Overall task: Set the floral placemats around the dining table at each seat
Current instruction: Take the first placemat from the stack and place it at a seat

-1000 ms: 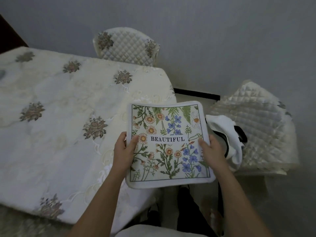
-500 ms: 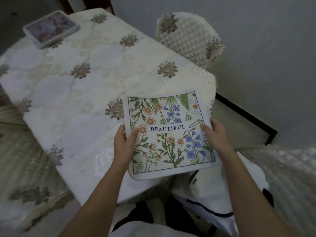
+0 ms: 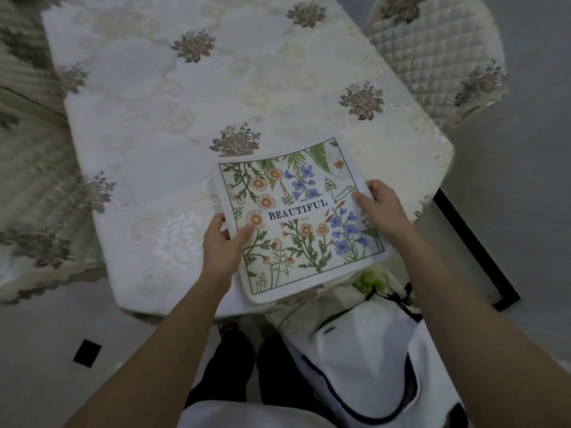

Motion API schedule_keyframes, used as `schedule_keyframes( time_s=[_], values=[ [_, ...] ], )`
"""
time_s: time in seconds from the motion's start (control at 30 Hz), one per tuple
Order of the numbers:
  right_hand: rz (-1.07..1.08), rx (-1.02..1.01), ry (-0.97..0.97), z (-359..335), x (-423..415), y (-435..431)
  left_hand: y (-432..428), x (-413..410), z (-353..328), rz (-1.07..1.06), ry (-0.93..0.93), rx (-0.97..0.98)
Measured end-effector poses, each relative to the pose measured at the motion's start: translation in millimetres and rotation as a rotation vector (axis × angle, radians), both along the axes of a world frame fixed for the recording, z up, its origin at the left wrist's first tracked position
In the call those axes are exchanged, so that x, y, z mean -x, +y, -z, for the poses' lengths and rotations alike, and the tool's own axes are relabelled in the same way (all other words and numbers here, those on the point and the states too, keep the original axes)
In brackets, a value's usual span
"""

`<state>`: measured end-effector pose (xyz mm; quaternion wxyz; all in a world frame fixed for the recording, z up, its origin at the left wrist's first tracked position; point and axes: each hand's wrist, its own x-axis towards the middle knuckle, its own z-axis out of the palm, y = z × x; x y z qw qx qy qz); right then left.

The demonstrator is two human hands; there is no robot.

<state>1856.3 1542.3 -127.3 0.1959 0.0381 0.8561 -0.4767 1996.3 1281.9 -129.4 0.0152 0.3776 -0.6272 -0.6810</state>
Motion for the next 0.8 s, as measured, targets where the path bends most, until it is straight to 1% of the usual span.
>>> schedule_keyframes(
  time_s=[0.13,0.27,0.63,0.8],
  values=[
    [-0.048,-0.06,0.013,17.6,8.0,-5.7,4.0,-2.5,16.1,-0.087,-0.099,-0.064],
    [-0.055,-0.119,0.015,31.3,12.4,-9.3,10.0,-5.3,26.3,-0.133,-0.146,-0.076],
    [0.004,-0.143,0.016,43.4,7.0,-9.3,11.6,-10.8,33.4,-0.176,-0.198,0.011],
    [0.001,-0.142,0.003,43.2,7.1,-8.4,14.9,-12.5,35.8,-0.153,-0.229,0.114]
  ],
)
